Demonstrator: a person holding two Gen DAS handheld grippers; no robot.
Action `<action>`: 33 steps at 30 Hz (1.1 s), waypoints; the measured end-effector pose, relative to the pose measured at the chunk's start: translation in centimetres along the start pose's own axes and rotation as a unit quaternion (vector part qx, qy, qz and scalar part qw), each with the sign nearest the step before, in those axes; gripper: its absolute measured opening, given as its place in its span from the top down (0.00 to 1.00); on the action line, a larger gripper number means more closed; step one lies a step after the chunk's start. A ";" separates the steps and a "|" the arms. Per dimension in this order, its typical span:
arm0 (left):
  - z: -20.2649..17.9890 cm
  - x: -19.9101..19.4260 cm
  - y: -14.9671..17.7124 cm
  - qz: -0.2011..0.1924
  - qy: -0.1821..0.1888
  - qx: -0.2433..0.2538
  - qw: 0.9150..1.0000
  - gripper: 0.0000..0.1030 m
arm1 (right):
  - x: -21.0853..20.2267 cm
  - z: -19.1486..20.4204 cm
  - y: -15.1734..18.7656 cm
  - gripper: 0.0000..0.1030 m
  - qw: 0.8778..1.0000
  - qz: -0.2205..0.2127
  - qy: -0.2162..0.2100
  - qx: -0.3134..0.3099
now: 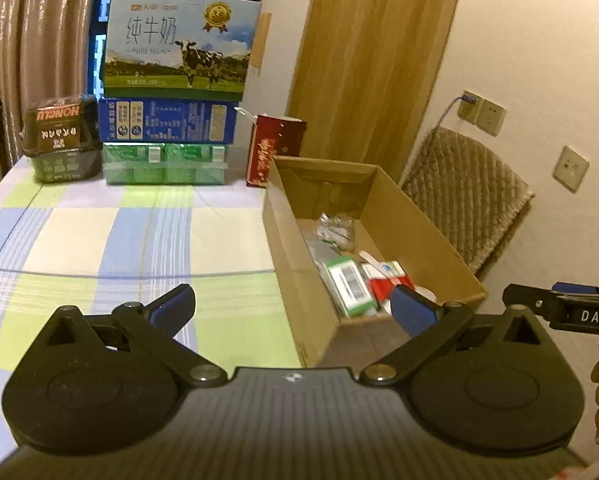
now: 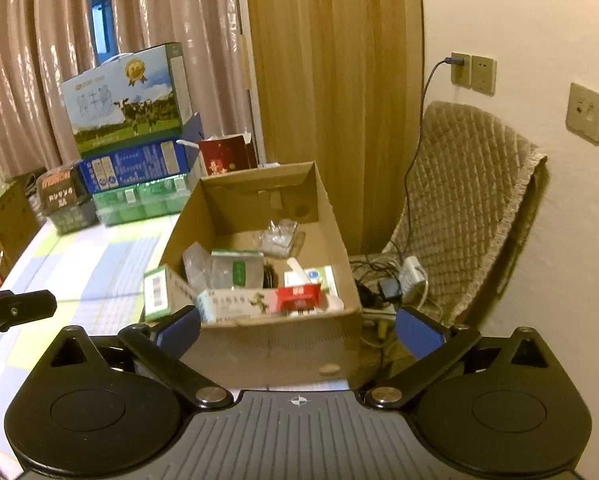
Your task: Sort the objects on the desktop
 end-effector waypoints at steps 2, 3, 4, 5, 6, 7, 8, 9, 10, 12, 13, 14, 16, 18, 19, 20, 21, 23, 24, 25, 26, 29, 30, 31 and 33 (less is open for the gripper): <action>-0.3 -0.7 0.5 0.005 -0.002 -0.003 1.000 0.01 | -1.0 0.4 0.6 0.02 1.000 0.004 0.006 -0.005; -0.5 -1.1 0.9 0.005 -0.010 -0.001 1.000 0.01 | -1.4 0.5 0.8 0.02 1.000 0.007 0.009 -0.008; -0.7 -1.4 1.1 0.005 -0.015 0.000 1.000 0.01 | -1.8 0.7 1.0 0.02 1.000 0.009 0.012 -0.011; -0.8 -1.7 1.3 0.005 -0.019 0.000 1.000 0.01 | -2.3 0.8 1.3 0.02 1.000 0.011 0.013 -0.014; -0.9 -2.0 1.5 0.008 -0.023 -0.004 1.000 0.01 | -2.6 1.0 1.5 0.02 1.000 0.013 0.015 -0.015; -1.0 -2.3 1.7 0.011 -0.027 -0.010 1.000 0.01 | -2.9 1.1 1.8 0.02 1.000 0.015 0.016 -0.017; -1.0 -2.6 1.9 0.013 -0.031 -0.019 0.999 0.01 | -3.3 1.2 2.1 0.02 1.000 0.017 0.015 -0.019; -1.0 -3.1 2.2 0.016 -0.036 -0.029 0.999 0.01 | -3.6 1.3 2.4 0.02 0.999 0.018 0.014 -0.021; -1.0 -3.4 2.3 0.019 -0.037 -0.033 0.999 0.01 | -3.9 1.5 2.6 0.02 0.999 0.020 0.013 -0.024; -1.2 -4.0 2.7 0.022 -0.041 -0.030 0.998 0.01 | -4.4 1.6 3.1 0.02 0.999 0.022 0.013 -0.025; -1.4 -4.3 2.8 0.022 -0.045 -0.027 0.998 0.01 | -4.7 1.7 3.2 0.02 0.999 0.022 0.011 -0.023; -1.4 -4.5 2.9 0.022 -0.051 -0.026 0.998 0.01 | -4.9 1.7 3.4 0.02 0.999 0.022 0.010 -0.021; -1.7 -5.1 3.0 0.022 -0.058 -0.023 0.998 0.01 | -5.4 1.8 3.7 0.02 1.000 0.023 0.007 -0.018; -2.0 -5.5 3.0 0.025 -0.066 -0.023 0.997 0.01 | -5.7 2.0 3.8 0.02 0.999 0.024 0.005 -0.022; -2.2 -5.7 3.0 0.025 -0.069 -0.024 0.997 0.01 | -5.9 2.2 3.9 0.02 0.999 0.023 0.006 -0.025; -2.3 -5.8 3.0 0.023 -0.071 -0.024 0.997 0.01 | -6.1 2.3 4.0 0.02 0.999 0.022 0.007 -0.028; -2.5 -6.0 3.0 0.020 -0.071 -0.023 0.997 0.01 | -6.2 2.4 4.0 0.02 0.999 0.021 0.009 -0.031; -2.6 -6.3 3.1 0.014 -0.071 -0.024 0.997 0.01 | -6.5 2.5 4.0 0.02 0.999 0.018 0.009 -0.033; -2.7 -6.4 3.1 0.012 -0.071 -0.025 0.997 0.01 | -6.7 2.5 4.0 0.02 0.999 0.016 0.009 -0.033; -2.7 -6.5 3.0 0.011 -0.072 -0.026 0.997 0.01 | -6.8 2.5 3.9 0.02 0.999 0.015 0.008 -0.032; -2.8 -6.4 3.0 0.012 -0.076 -0.025 0.997 0.01 | -6.8 2.4 3.9 0.02 0.999 0.014 0.008 -0.032; -2.9 -6.5 3.0 0.007 -0.082 -0.028 0.996 0.01 | -7.1 2.5 3.8 0.02 0.999 0.011 0.010 -0.033; -2.9 -6.5 2.9 0.006 -0.083 -0.028 0.996 0.01 | -7.1 2.5 3.8 0.02 0.999 0.010 0.011 -0.033; -3.0 -6.5 3.0 0.004 -0.084 -0.026 0.996 0.01 | -7.1 2.5 3.7 0.02 0.999 0.010 0.010 -0.033; -3.1 -6.5 2.9 0.001 -0.088 -0.020 0.996 0.01 | -7.1 2.5 3.7 0.02 0.999 0.010 0.010 -0.032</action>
Point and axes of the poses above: each gripper's, at about its wrist camera, not at the fingertips, and x roughly the way its jaws point, z to its left, y to its underside, the point moved 1 cm from there along x, roughly the way its jaws point, and after that the axes turned 12 degrees about z, right-handed, at the moved point
